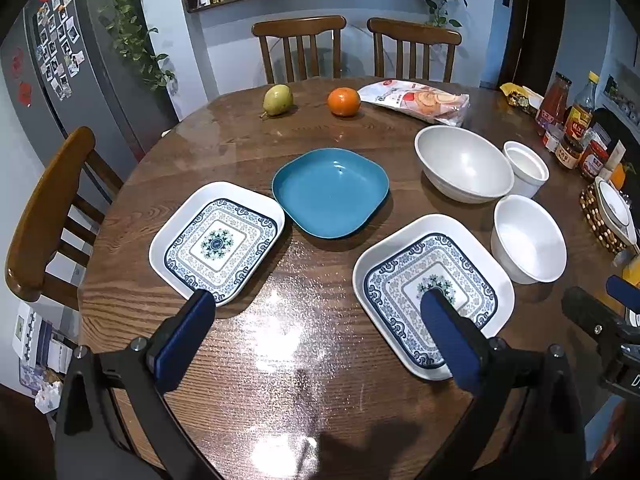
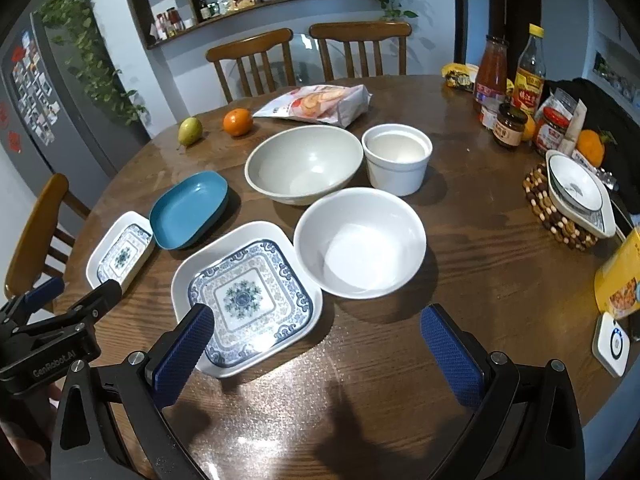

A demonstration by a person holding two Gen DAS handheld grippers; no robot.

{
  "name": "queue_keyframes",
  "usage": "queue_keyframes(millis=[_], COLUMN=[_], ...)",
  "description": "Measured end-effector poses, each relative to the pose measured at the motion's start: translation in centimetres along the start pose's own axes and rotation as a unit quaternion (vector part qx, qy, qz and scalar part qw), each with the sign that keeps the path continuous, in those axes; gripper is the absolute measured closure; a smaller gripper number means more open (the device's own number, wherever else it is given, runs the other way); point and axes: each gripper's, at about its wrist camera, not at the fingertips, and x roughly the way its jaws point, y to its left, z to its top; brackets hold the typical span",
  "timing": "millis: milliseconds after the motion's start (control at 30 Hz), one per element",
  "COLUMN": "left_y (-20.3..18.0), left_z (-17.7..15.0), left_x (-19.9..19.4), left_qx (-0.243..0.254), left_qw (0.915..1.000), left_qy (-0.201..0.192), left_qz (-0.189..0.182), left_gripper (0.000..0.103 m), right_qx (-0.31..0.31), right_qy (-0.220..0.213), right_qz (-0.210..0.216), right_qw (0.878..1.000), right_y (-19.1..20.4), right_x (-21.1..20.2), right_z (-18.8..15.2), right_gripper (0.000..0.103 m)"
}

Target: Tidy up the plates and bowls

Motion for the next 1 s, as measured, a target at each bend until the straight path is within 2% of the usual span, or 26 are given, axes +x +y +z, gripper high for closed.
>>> queue_keyframes(millis=[467, 633, 767, 900, 1000], left_y=[-0.9, -1.0, -1.0, -1.4, -1.7], left_z=[-0.3, -0.7, -1.1, -1.2, -1.2], left_x=[0.5, 2.0, 4.3, 5.8, 6.7], left_qx=[0.015, 0.009, -0.001, -0.006, -0.010], left_qw=[0.9999, 0.9992, 0.9969, 0.9954, 0.9941], left_qy=[0.002, 0.026, 0.059, 0.073, 0.080], left_qz=[-0.001, -0.029, -0.051, -0.062, -0.073], left_gripper=[0.001, 0.001, 0.013, 0.021, 0.031], right_qx=[0.007, 0.014, 0.029, 0.024, 0.027], right_qy=[0.015, 0.035, 0.062, 0.064, 0.073], right_qz=[0.001, 0.014, 0.031, 0.036, 0.038], right_qw=[1.000, 0.999, 0.997, 0.997, 0.996], right_y=[-0.2, -0.6, -1.2, -1.2, -1.2], right_x=[0.5, 1.6, 3.3, 4.4, 5.5], right_z=[-0.9, -1.4, -2.0, -2.3, -2.3], right_gripper=[0.000, 0.000, 0.000, 0.000, 0.008])
